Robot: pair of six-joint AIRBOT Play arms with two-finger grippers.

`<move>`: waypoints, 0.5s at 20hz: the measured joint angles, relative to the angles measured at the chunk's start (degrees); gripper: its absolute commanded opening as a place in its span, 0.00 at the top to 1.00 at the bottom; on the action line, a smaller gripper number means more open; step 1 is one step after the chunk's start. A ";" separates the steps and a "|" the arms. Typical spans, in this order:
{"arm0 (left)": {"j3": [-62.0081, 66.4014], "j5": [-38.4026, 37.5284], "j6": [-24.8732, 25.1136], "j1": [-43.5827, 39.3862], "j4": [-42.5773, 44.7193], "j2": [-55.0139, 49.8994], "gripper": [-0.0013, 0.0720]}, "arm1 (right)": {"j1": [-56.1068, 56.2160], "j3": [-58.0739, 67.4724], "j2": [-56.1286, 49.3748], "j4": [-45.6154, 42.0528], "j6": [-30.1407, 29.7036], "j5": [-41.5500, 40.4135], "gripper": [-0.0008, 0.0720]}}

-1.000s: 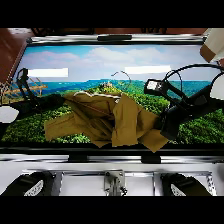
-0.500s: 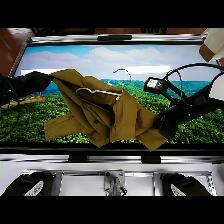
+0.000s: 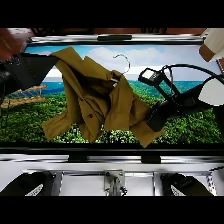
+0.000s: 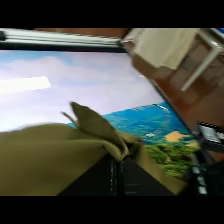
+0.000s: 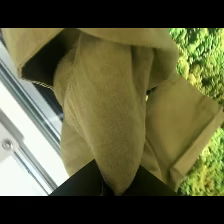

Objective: Fold the shirts.

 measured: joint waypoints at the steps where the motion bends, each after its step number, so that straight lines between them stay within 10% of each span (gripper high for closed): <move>1: 0.42 0.96 0.00 -2.40 -0.04 -0.02 0.92 | 0.11 0.00 0.00 0.68 1.07 -0.96 0.90; 10: 1.40 -2.49 1.11 -17.00 2.01 -1.22 0.92 | 0.33 7.80 -0.04 0.42 9.62 -11.47 0.90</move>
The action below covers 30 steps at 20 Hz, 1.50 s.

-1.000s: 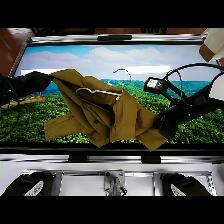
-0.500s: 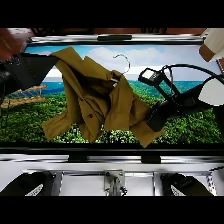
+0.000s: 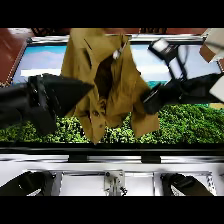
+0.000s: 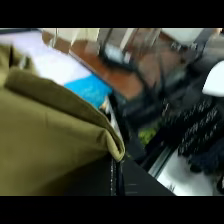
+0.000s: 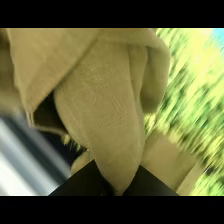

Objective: Fold the shirts.

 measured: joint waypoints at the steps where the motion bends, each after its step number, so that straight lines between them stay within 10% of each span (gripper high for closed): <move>1: 0.00 -3.15 0.09 0.11 2.03 0.02 0.92 | 0.00 2.16 0.02 -0.52 0.94 -0.59 0.90; 10: 0.02 -18.69 0.59 4.04 21.55 -0.72 0.90 | 0.00 13.64 0.07 5.42 7.17 3.56 0.90; 12: 0.04 -18.78 0.63 4.48 25.27 -0.90 0.51 | 0.00 14.03 0.07 7.54 7.58 4.90 0.90; 28: 0.04 -2.10 -0.24 5.05 30.75 -3.04 0.42 | -15.56 25.35 -0.17 -14.97 16.33 13.03 0.90; 30: 0.04 3.28 -1.77 5.05 30.77 -4.68 0.18 | -14.78 25.86 -0.17 -9.66 15.52 15.30 0.90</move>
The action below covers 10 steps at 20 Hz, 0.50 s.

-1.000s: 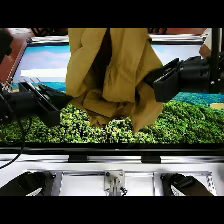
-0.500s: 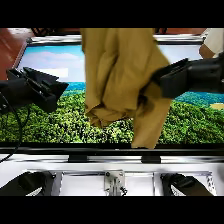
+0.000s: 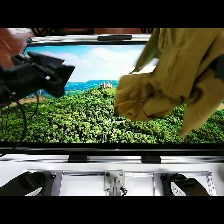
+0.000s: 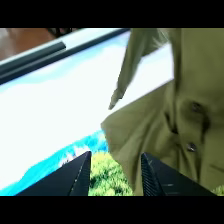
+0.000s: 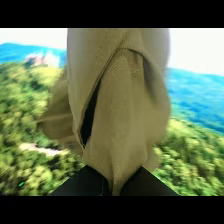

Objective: Fold the shirts.

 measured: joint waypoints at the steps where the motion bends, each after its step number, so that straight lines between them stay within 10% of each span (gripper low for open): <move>1: 0.00 3.10 -0.85 0.00 0.00 -1.01 0.01 | 1.49 0.15 0.00 2.05 -0.13 0.63 0.90; 10: -0.02 28.30 -2.75 0.00 0.00 -6.62 0.07 | 24.61 0.55 -4.42 4.33 -1.49 1.95 0.90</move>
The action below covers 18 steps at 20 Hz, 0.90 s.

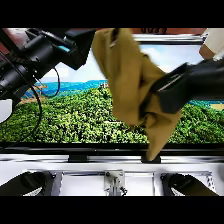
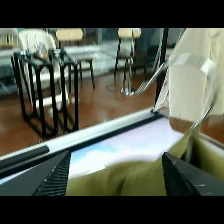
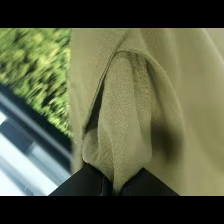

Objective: Fold the shirts.

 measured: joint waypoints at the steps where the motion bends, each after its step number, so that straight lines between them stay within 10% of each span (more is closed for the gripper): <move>1: 0.00 1.31 0.50 0.00 0.00 -0.24 0.06 | 1.62 0.00 -1.05 -0.20 -0.61 -0.11 0.90; 18: 0.02 -7.87 -2.60 2.36 -0.26 0.85 0.07 | 6.12 0.04 -4.74 -5.95 -3.67 -5.20 0.90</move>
